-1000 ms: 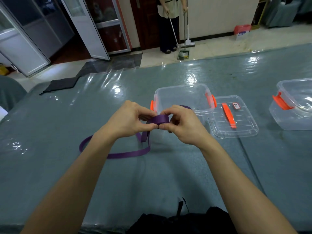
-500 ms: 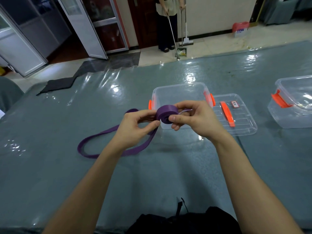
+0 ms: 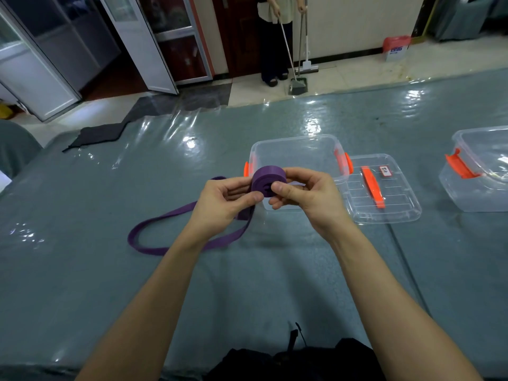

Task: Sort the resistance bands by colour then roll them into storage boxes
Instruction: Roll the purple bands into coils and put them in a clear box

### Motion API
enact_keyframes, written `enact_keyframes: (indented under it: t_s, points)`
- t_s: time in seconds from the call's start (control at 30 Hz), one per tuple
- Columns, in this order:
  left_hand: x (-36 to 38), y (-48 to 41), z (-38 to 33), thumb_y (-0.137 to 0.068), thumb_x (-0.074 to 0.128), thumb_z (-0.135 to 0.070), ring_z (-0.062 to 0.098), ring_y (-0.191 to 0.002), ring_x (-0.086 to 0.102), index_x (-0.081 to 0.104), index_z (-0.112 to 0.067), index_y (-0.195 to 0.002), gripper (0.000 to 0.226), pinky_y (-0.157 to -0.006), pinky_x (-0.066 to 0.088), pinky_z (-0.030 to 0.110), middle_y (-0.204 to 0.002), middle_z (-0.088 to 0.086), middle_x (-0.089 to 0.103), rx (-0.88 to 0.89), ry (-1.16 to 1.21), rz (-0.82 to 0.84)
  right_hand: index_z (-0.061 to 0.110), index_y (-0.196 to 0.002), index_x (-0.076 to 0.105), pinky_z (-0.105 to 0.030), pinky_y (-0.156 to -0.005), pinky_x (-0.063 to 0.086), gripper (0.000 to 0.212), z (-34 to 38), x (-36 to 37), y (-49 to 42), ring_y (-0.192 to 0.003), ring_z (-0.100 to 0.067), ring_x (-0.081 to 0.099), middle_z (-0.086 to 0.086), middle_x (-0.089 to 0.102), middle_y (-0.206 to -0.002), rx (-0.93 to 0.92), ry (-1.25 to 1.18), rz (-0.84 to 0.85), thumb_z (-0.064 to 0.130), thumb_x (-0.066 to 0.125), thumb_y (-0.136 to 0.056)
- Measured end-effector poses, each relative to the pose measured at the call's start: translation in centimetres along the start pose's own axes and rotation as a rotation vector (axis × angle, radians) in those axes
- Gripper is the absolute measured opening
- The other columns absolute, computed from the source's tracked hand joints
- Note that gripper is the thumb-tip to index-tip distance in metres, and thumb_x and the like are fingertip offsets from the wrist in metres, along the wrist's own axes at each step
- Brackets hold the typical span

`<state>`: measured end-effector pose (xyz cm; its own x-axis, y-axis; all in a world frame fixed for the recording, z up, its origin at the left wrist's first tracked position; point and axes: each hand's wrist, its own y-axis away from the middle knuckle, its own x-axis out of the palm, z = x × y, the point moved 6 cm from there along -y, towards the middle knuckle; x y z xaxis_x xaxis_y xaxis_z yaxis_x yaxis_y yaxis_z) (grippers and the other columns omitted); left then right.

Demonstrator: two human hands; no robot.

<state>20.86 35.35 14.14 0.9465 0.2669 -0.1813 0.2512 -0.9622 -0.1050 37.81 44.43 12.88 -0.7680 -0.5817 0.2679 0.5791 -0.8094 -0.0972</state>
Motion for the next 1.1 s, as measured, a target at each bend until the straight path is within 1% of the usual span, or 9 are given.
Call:
enact_keyframes:
  t_s: [0.17, 0.4, 0.47, 0.57, 0.63, 0.7, 0.8, 0.9, 1.1]
  points:
    - [-0.7, -0.1, -0.5, -0.091, 0.081, -0.008, 0.018, -0.103, 0.080, 0.079, -0.010, -0.118, 0.027, -0.095, 0.061, 0.026, -0.108, 0.006, 0.083, -0.016, -0.048, 0.022, -0.002, -0.115, 0.074, -0.032, -0.073, 0.064, 0.040, -2.0, 0.6, 0.4, -0.074, -0.032, 0.078, -0.023, 0.079, -0.100, 0.104, -0.181, 0.020, 0.012, 0.082, -0.079]
    - [-2.1, 0.1, -1.2, -0.089, 0.086, -0.009, 0.023, -0.104, 0.081, 0.082, -0.014, -0.116, 0.027, -0.100, 0.062, 0.037, -0.105, 0.003, 0.084, -0.035, -0.297, 0.181, -0.002, -0.116, 0.071, -0.043, -0.078, 0.066, 0.020, -1.8, 0.0, 0.1, -0.076, -0.029, 0.078, -0.027, 0.076, -0.098, 0.002, 0.277, 0.168, 0.006, 0.074, -0.098]
    - [-2.4, 0.0, -1.8, -0.089, 0.087, -0.012, 0.019, -0.102, 0.081, 0.083, -0.020, -0.115, 0.027, -0.098, 0.062, 0.037, -0.104, -0.001, 0.084, -0.036, -0.366, 0.217, 0.007, -0.121, 0.068, -0.047, -0.077, 0.065, 0.024, -1.7, 0.4, 0.3, -0.077, -0.027, 0.079, -0.013, 0.077, -0.101, -0.046, 0.468, 0.216, 0.019, 0.074, -0.101]
    - [-2.1, -0.3, -3.4, -0.089, 0.089, -0.024, 0.002, -0.091, 0.079, 0.084, -0.029, -0.114, 0.025, -0.088, 0.063, 0.030, -0.095, -0.013, 0.083, 0.071, -0.695, 0.269, 0.029, -0.127, 0.068, -0.035, -0.073, 0.061, 0.052, -0.4, 1.0, 0.2, -0.070, -0.014, 0.074, 0.012, 0.072, -0.112, -0.086, 0.804, 0.259, 0.044, 0.091, -0.083]
    - [-1.1, -0.5, -4.3, -0.090, 0.084, -0.041, 0.002, -0.077, 0.075, 0.083, -0.036, -0.111, 0.022, -0.075, 0.061, 0.039, -0.084, -0.013, 0.081, 0.201, -0.956, 0.330, 0.026, -0.112, 0.075, -0.040, -0.073, 0.060, 0.037, 0.0, 1.7, 0.0, -0.064, -0.010, 0.072, 0.010, 0.073, -0.094, -0.114, 0.894, 0.264, 0.037, 0.092, -0.082]
    - [-0.6, -0.8, -4.9, -0.088, 0.078, -0.049, 0.007, -0.073, 0.073, 0.083, -0.036, -0.111, 0.026, -0.072, 0.059, 0.041, -0.081, -0.009, 0.080, 0.252, -1.032, 0.325, 0.019, -0.102, 0.076, -0.045, -0.070, 0.061, 0.021, 0.0, 2.1, 0.1, -0.062, -0.011, 0.073, 0.008, 0.070, -0.082, -0.147, 0.834, 0.235, 0.024, 0.090, -0.086]
    - [-1.7, -1.4, -4.6, -0.087, 0.091, -0.024, 0.010, -0.098, 0.080, 0.083, -0.022, -0.120, 0.033, -0.094, 0.062, 0.031, -0.101, -0.006, 0.084, 0.143, -0.622, 0.199, 0.011, -0.104, 0.076, -0.044, -0.064, 0.063, 0.022, 0.7, 0.9, 0.1, -0.060, -0.027, 0.074, -0.012, 0.074, -0.077, -0.145, 0.489, 0.100, 0.009, 0.088, -0.087]
    - [-2.1, -1.1, -2.6, -0.082, 0.089, -0.007, 0.014, -0.105, 0.079, 0.081, -0.016, -0.118, 0.038, -0.100, 0.062, 0.032, -0.108, 0.001, 0.084, 0.024, -0.225, 0.068, 0.001, -0.110, 0.075, -0.043, -0.067, 0.063, 0.025, 1.5, -0.5, -0.2, -0.061, -0.034, 0.071, -0.029, 0.073, -0.077, -0.104, 0.202, 0.015, 0.002, 0.084, -0.087]
    - [0.6, -0.3, -1.2, -0.085, 0.080, -0.016, 0.018, -0.110, 0.078, 0.076, -0.010, -0.126, 0.042, -0.099, 0.059, 0.028, -0.117, 0.009, 0.081, 0.026, 0.121, -0.046, -0.003, -0.115, 0.072, -0.026, -0.066, 0.058, 0.037, -0.5, 1.0, 0.1, -0.061, -0.019, 0.069, -0.012, 0.075, -0.080, 0.015, -0.236, -0.014, 0.016, 0.078, -0.084]
